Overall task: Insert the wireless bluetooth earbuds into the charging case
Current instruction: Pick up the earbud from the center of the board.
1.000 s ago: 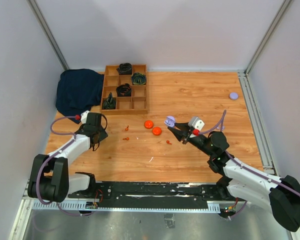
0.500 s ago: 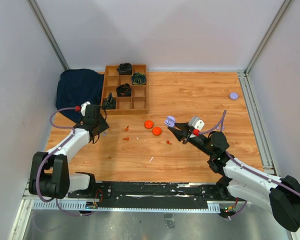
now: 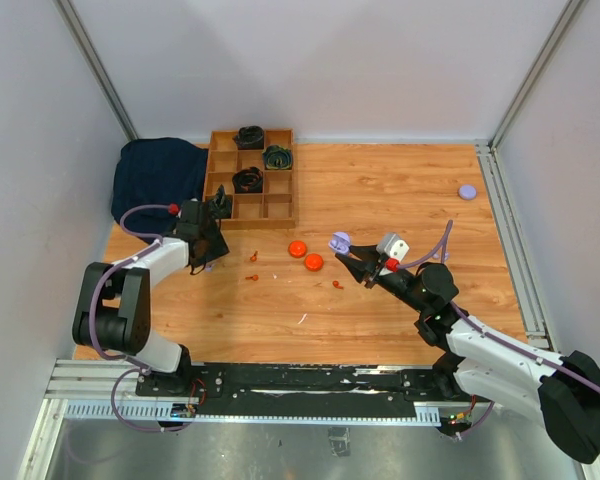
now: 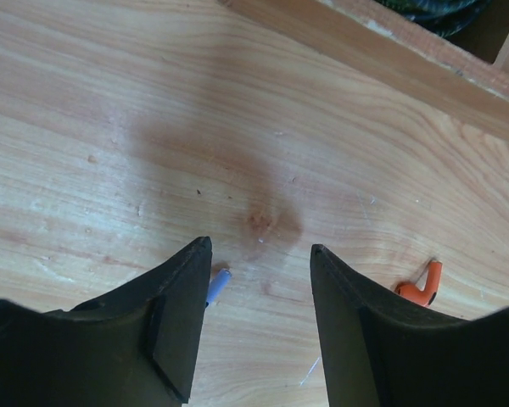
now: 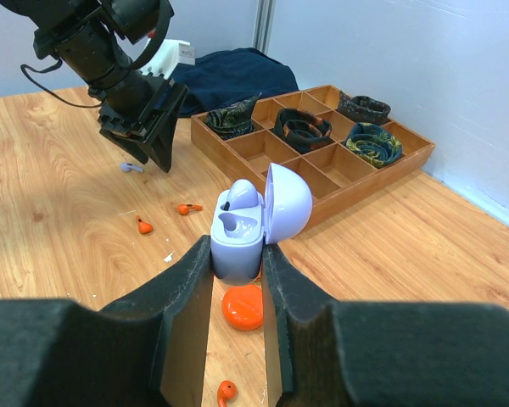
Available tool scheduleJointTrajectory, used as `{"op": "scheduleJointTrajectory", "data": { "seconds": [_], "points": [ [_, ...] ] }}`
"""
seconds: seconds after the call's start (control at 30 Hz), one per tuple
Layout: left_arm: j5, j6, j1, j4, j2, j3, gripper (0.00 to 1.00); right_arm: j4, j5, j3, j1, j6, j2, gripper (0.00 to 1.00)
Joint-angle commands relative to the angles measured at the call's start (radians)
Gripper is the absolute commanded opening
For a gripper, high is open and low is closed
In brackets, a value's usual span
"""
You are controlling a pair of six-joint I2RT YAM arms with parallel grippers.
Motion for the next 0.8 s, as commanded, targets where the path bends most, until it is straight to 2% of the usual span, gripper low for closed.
{"op": "scheduleJointTrajectory", "data": {
  "seconds": [0.0, 0.47, 0.77],
  "points": [
    [0.046, 0.025, 0.007, 0.010, 0.024, 0.026, 0.56, 0.036, 0.014, -0.008, -0.011, 0.003, -0.006, 0.05],
    [0.109, 0.050, -0.011, -0.035, 0.033, 0.011, 0.56, 0.037, 0.013, -0.008, -0.012, 0.006, -0.003, 0.06],
    [0.111, 0.049, -0.016, -0.088, -0.023, -0.010, 0.56, 0.039, 0.013, -0.009, -0.012, 0.008, -0.002, 0.06]
  ]
}}
